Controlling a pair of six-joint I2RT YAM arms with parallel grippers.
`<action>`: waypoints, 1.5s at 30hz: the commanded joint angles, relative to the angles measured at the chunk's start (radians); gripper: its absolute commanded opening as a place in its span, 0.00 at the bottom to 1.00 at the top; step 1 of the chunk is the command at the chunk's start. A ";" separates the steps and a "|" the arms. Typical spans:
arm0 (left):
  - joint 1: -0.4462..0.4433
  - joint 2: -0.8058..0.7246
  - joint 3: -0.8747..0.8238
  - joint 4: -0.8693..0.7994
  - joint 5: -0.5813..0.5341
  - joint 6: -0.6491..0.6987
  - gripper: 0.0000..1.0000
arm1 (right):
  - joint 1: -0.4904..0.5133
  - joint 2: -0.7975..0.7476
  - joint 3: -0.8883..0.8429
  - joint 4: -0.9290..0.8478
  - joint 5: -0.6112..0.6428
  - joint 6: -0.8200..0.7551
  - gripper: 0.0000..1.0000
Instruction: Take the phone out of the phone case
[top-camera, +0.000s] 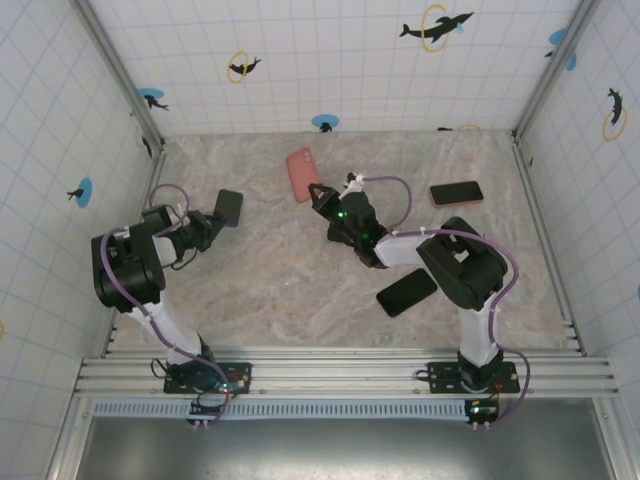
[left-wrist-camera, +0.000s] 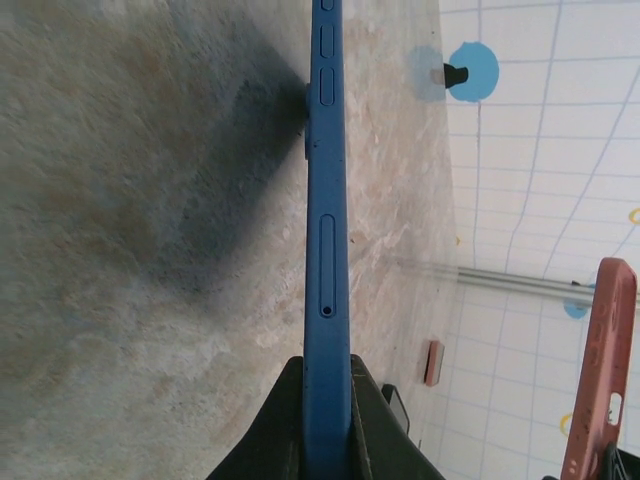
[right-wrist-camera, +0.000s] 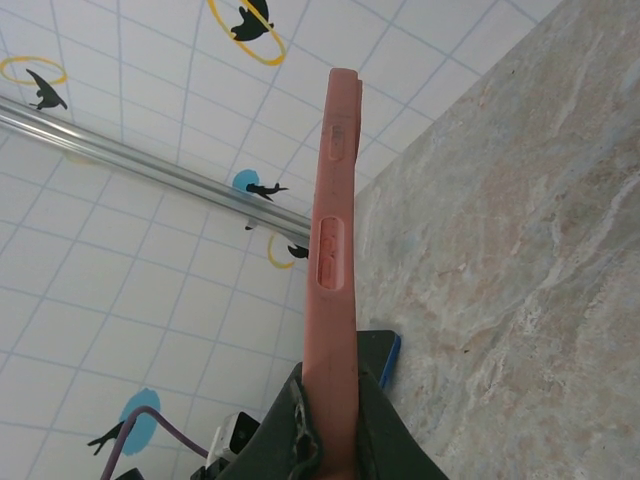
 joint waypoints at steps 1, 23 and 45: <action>0.019 0.024 -0.019 0.103 0.038 -0.019 0.07 | 0.011 0.019 0.041 0.000 0.010 -0.011 0.01; 0.058 0.054 -0.021 -0.037 0.063 0.088 0.34 | 0.030 0.042 0.109 -0.052 -0.067 -0.084 0.01; 0.083 0.039 0.052 -0.446 -0.139 0.337 0.45 | 0.031 0.053 0.157 -0.142 -0.099 -0.131 0.02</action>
